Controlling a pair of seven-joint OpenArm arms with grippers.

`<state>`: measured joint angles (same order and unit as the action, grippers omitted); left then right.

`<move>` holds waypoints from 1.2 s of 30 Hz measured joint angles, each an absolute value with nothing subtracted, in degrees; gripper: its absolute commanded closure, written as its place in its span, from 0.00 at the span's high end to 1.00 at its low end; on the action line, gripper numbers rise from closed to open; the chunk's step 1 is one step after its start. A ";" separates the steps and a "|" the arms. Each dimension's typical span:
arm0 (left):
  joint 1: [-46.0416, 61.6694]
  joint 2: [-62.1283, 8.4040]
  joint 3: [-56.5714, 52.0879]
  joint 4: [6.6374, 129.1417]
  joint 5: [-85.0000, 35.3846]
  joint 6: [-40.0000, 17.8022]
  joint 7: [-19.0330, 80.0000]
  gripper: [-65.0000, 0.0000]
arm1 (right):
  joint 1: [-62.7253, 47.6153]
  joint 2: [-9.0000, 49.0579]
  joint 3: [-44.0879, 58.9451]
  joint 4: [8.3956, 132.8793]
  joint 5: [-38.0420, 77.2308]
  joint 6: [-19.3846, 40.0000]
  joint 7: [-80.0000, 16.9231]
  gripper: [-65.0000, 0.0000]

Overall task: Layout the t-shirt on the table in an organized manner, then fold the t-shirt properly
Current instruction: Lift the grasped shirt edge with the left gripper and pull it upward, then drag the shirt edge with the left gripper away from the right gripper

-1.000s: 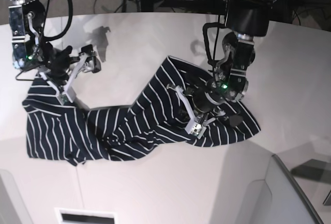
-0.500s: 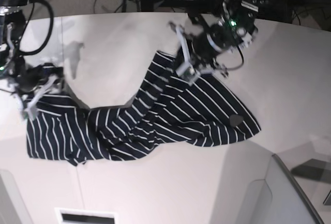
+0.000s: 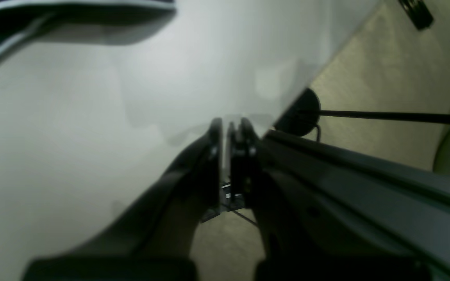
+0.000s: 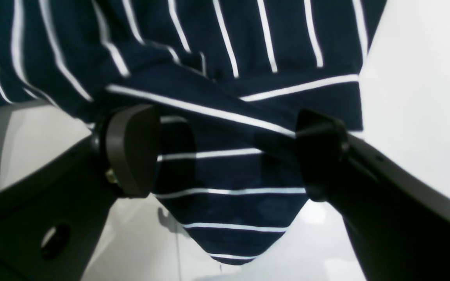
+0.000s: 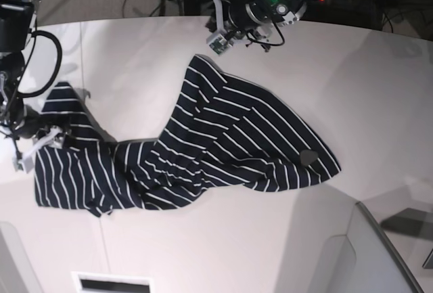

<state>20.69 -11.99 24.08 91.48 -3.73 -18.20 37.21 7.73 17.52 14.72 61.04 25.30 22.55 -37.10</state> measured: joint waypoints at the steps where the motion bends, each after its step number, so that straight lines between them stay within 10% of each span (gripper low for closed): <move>1: 21.37 -12.84 23.79 93.67 -3.53 -17.76 37.30 0.00 | 7.66 17.80 14.74 61.01 25.39 22.55 -36.67 0.79; 9: 22.28 -10.98 21.80 101.41 -3.20 -15.70 37.08 0.00 | 6.00 18.79 14.79 61.10 25.15 24.71 -36.05 0.79; 16: 18.85 -10.70 31.77 101.19 7.09 -8.43 37.47 0.85 | 5.50 18.74 14.85 60.97 25.43 28.62 -35.90 0.79; 36: 11.73 -0.89 35.24 82.70 34.06 -7.86 35.70 0.86 | 4.38 19.40 15.07 60.86 25.50 29.19 -36.07 0.79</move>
<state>11.73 -0.89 35.24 82.70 34.06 -7.86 35.70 4.38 19.40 15.07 60.86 25.50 29.19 -36.07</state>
